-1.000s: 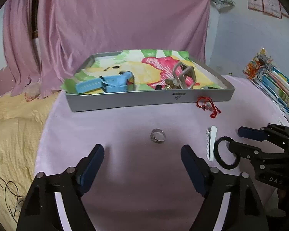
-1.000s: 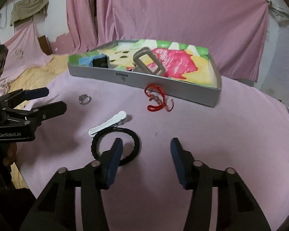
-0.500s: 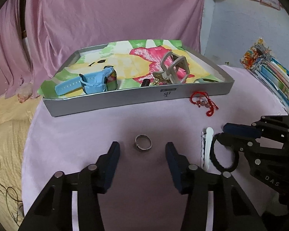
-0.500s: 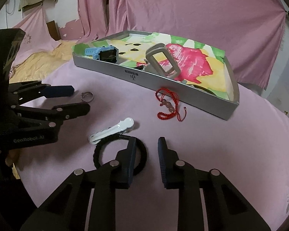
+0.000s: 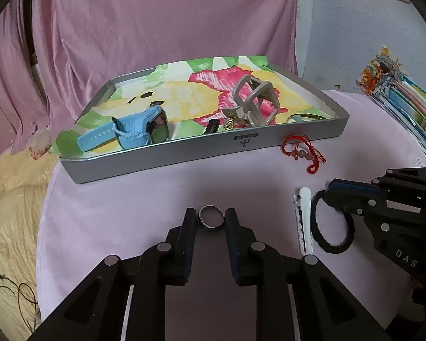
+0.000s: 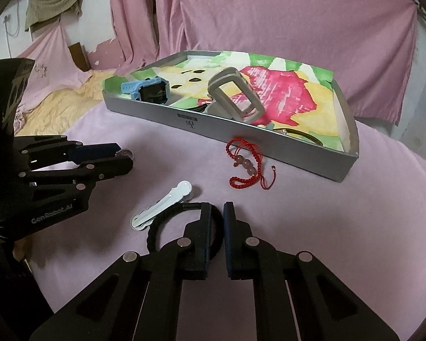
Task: Organize jewelry
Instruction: 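Carry the silver ring and black hair tie over the tray with both tools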
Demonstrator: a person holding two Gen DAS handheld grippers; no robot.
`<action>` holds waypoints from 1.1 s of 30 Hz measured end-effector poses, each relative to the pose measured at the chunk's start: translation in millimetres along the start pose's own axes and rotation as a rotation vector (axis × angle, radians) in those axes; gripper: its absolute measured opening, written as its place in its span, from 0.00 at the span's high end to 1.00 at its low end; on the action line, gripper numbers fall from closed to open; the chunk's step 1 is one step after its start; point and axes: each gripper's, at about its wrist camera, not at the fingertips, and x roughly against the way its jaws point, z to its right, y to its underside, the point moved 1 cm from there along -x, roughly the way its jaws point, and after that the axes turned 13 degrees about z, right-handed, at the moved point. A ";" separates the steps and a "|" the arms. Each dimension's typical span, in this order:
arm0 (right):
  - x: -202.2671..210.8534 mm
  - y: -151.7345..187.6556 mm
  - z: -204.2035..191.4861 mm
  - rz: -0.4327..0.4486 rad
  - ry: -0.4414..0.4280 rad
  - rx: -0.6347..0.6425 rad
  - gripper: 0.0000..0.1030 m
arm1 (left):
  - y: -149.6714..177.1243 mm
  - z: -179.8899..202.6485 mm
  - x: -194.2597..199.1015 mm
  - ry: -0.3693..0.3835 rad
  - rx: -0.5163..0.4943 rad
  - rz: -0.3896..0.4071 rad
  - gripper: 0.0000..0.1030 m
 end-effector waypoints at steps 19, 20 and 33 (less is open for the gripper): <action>24.4 -10.1 23.0 0.154 0.010 -0.090 0.96 | -14.8 -1.3 20.0 0.095 0.118 0.162 0.81; 27.2 -11.5 23.2 0.163 0.012 -0.090 0.96 | -17.3 -1.4 19.9 0.091 0.121 0.170 0.81; 22.9 -59.0 61.4 0.310 0.121 -0.157 0.96 | -64.6 -15.4 -15.5 -0.009 0.204 0.209 0.81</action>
